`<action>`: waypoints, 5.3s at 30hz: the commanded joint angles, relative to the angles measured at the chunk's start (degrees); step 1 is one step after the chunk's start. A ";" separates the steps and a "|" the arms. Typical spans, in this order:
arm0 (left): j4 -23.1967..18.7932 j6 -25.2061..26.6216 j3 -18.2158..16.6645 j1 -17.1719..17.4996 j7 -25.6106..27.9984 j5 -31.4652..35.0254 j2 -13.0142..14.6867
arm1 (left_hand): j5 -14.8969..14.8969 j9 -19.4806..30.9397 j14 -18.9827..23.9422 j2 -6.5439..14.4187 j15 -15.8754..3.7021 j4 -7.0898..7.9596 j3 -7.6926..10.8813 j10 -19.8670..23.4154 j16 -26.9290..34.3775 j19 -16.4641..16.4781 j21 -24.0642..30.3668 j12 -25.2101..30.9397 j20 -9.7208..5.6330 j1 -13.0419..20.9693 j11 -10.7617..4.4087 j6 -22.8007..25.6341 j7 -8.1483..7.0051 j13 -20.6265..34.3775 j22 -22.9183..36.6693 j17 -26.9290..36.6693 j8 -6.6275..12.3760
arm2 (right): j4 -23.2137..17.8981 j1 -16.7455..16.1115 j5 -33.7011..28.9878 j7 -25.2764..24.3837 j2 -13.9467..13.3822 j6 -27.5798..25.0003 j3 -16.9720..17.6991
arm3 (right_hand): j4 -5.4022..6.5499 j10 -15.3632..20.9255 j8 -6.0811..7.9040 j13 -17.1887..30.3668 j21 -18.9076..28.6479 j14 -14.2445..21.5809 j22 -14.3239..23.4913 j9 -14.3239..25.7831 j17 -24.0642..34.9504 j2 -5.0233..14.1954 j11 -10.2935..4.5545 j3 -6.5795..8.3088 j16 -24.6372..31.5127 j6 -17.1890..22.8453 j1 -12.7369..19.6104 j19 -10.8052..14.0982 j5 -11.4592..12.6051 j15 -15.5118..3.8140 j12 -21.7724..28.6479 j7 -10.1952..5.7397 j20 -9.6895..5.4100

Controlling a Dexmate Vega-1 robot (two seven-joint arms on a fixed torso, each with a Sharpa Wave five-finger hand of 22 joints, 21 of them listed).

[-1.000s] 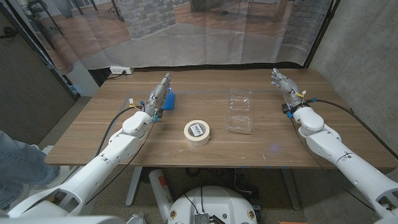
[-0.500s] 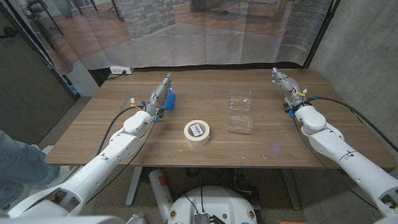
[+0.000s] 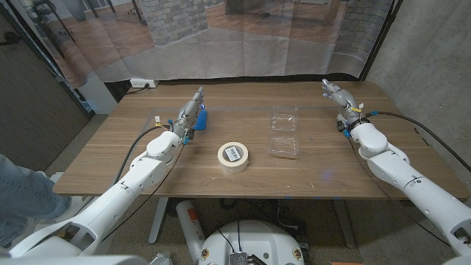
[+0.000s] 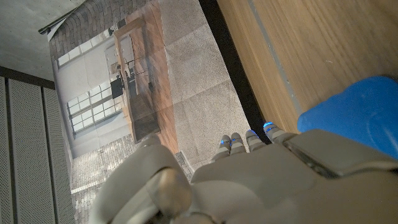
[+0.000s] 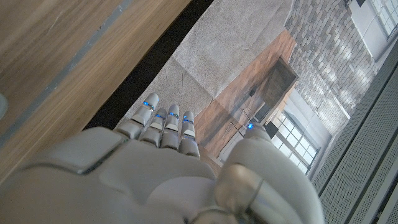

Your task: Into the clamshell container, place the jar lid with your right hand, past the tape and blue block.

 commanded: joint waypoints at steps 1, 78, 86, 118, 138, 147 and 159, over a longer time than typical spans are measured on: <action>-0.45 0.43 0.09 0.30 0.37 0.18 0.19 | 0.36 0.30 0.34 -0.08 0.07 -0.38 0.00 0.28 -0.19 -2.01 -0.24 -0.25 -0.97 0.56 -0.09 0.05 -0.15 0.07 0.31 0.15 -0.14 | -1.11 0.03 -1.25 0.16 -1.23 -1.17 -0.26 | -0.41 0.37 0.00 0.16 -0.30 0.39 0.14 0.20 0.09 0.14 0.03 0.19 -0.12 0.49 0.74 0.61 -0.01 0.12 -0.30 -0.26 -1.69; -3.52 0.37 -0.80 3.75 1.86 -0.32 1.28 | 0.23 0.29 0.90 0.44 0.22 -0.62 -0.66 1.01 -0.37 -1.74 -0.90 -0.54 0.15 1.02 0.02 1.50 -0.06 0.10 0.40 0.20 -0.13 | -1.61 1.10 -16.90 -13.08 -4.83 -11.63 -2.79 | -4.01 1.44 -0.19 0.26 -3.11 1.85 0.18 0.28 -0.18 2.60 -0.92 2.65 -0.51 1.09 6.59 3.13 0.18 -0.99 -1.36 -2.15 -2.04; -3.86 0.19 -0.98 4.20 1.93 -0.40 1.45 | 0.22 0.29 0.82 0.48 0.35 -0.62 -0.72 0.98 -0.42 -1.72 -0.94 -0.59 0.20 1.04 0.10 1.54 -0.04 0.11 0.41 0.21 -0.17 | -2.34 1.20 -18.46 -14.11 -5.29 -13.78 -3.35 | -4.33 1.35 -0.25 0.27 -3.43 1.77 0.18 0.29 -0.18 2.49 -0.96 2.73 -0.60 1.00 6.95 3.02 0.06 -1.03 -1.50 -2.39 -1.85; -4.48 0.06 -1.06 4.13 1.69 -0.14 1.77 | 0.16 0.28 0.90 0.67 0.26 -0.66 -1.03 0.93 -0.45 -1.78 -1.17 -0.76 0.46 1.13 -0.02 1.65 -0.16 0.12 0.45 0.23 -0.34 | -7.13 -1.06 -21.61 -17.68 -7.55 -22.95 -3.23 | -5.72 2.33 -0.16 0.37 -5.16 2.64 0.13 0.39 -0.01 1.41 -4.25 2.60 -0.62 1.40 7.97 5.06 -0.50 0.27 -1.78 -5.20 1.68; -5.79 -0.37 -1.47 5.57 2.86 0.08 1.94 | 0.13 0.28 1.02 0.79 0.11 -0.69 -1.20 1.10 -0.45 -1.73 -1.26 -0.77 0.57 1.21 -0.18 1.76 -0.21 0.13 0.46 0.23 -0.40 | -9.50 -0.18 -24.16 -16.55 -8.96 -31.10 -5.21 | -6.39 -0.11 -0.81 0.49 -7.53 0.54 0.15 0.42 0.12 0.48 -4.42 2.27 -1.22 -0.12 8.22 5.18 -0.33 2.47 -2.99 -6.74 10.49; -5.70 -0.51 -1.61 5.89 2.75 -0.08 2.03 | 0.12 0.27 0.99 0.86 0.20 -0.71 -1.26 1.14 -0.48 -1.70 -1.29 -0.78 0.57 1.26 -0.02 1.85 -0.25 0.13 0.47 0.23 -0.41 | -11.01 0.30 -25.29 -15.65 -9.83 -34.59 -6.14 | -6.73 -1.38 -1.04 0.53 -8.36 -0.65 0.16 0.43 0.09 0.02 -3.81 2.18 -1.45 -1.13 8.55 4.86 -0.13 2.75 -3.45 -6.86 11.68; -5.82 -0.26 -1.69 5.84 2.96 -0.02 2.14 | 0.11 0.28 1.17 0.99 0.28 -0.74 -1.31 1.25 -0.43 -1.63 -1.31 -0.78 0.45 1.35 -0.05 1.91 -0.17 0.13 0.47 0.23 -0.43 | -13.20 1.54 -26.94 -12.86 -11.09 -39.31 -7.96 | -7.43 -3.49 -1.30 0.60 -9.87 -2.35 0.19 0.46 0.02 -0.62 -2.11 2.23 -1.59 -3.14 9.61 3.97 0.24 3.61 -4.01 -6.63 13.29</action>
